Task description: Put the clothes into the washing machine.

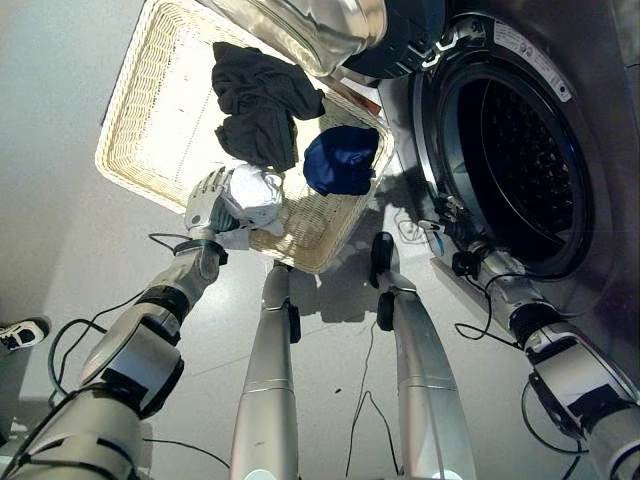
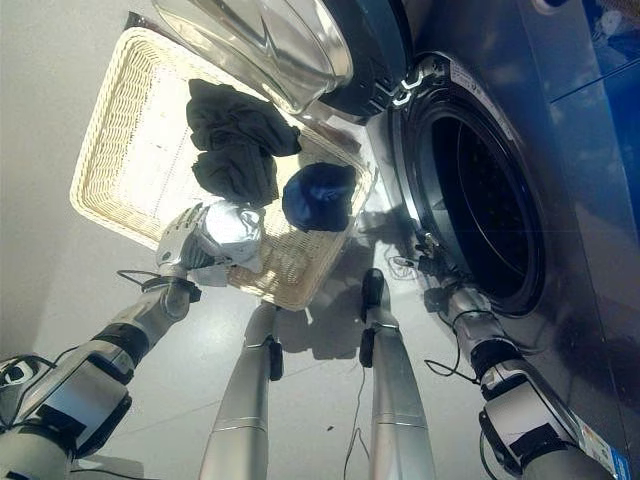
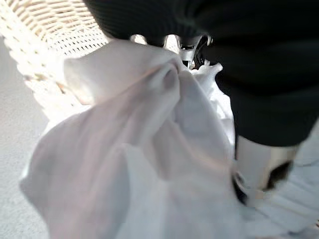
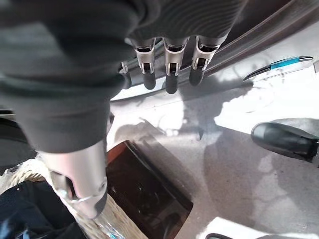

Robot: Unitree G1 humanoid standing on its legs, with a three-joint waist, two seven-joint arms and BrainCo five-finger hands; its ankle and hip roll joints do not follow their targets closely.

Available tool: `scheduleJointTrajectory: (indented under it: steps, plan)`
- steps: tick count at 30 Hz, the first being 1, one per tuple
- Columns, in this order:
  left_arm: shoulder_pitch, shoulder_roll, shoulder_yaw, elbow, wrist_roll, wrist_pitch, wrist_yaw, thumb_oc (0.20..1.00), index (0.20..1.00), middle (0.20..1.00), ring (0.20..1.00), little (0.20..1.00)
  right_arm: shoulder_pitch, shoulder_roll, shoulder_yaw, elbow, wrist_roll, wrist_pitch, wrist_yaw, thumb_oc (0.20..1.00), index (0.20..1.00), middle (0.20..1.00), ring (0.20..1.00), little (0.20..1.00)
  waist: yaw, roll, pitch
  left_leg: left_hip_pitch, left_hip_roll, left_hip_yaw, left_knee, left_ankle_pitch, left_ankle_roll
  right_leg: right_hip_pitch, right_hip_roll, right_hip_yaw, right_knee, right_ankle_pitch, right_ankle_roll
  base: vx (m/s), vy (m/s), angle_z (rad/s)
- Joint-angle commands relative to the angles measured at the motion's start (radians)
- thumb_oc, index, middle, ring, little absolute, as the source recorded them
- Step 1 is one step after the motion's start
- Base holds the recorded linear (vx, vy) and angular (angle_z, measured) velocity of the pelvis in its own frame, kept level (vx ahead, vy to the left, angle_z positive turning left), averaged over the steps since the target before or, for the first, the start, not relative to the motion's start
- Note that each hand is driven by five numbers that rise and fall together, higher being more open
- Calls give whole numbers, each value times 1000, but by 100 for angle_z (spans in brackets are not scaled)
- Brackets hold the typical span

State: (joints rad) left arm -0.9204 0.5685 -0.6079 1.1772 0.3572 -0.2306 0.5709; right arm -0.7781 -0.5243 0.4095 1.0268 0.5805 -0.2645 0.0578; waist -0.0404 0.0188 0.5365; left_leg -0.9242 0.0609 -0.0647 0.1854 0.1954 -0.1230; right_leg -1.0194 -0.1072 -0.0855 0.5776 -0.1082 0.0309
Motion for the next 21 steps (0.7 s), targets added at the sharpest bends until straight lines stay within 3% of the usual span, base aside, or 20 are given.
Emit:
scheduleJointTrajectory:
  steps: [1, 17, 21]
  plan:
    - [-3, -22, -21, 72, -25, 9, -75, 200, 200, 200, 200, 200, 2, -22, 25, -18, 19, -32, 8, 1000, 1000, 1000, 1000, 1000, 12, -46, -17, -23, -65, 41, 132, -107, 29, 38, 49, 1, -230, 205, 85, 0, 0, 0]
    - [-30, -26, -9, 73, -73, -16, -83, 200, 200, 200, 200, 200, -13, -13, 30, -40, 42, -48, -5, 1000, 1000, 1000, 1000, 1000, 13, -45, -17, -21, -67, 41, 121, -98, 28, 34, 52, 0, -226, 205, 86, 0, 0, 0]
    - [-14, -26, 15, 55, -151, -45, -70, 200, 200, 200, 200, 200, -12, -12, 26, -51, 65, -56, -9, 1000, 1000, 1000, 1000, 1000, 16, -42, -17, -17, -67, 40, 117, -96, 28, 34, 53, 0, -224, 205, 86, 0, 0, 0]
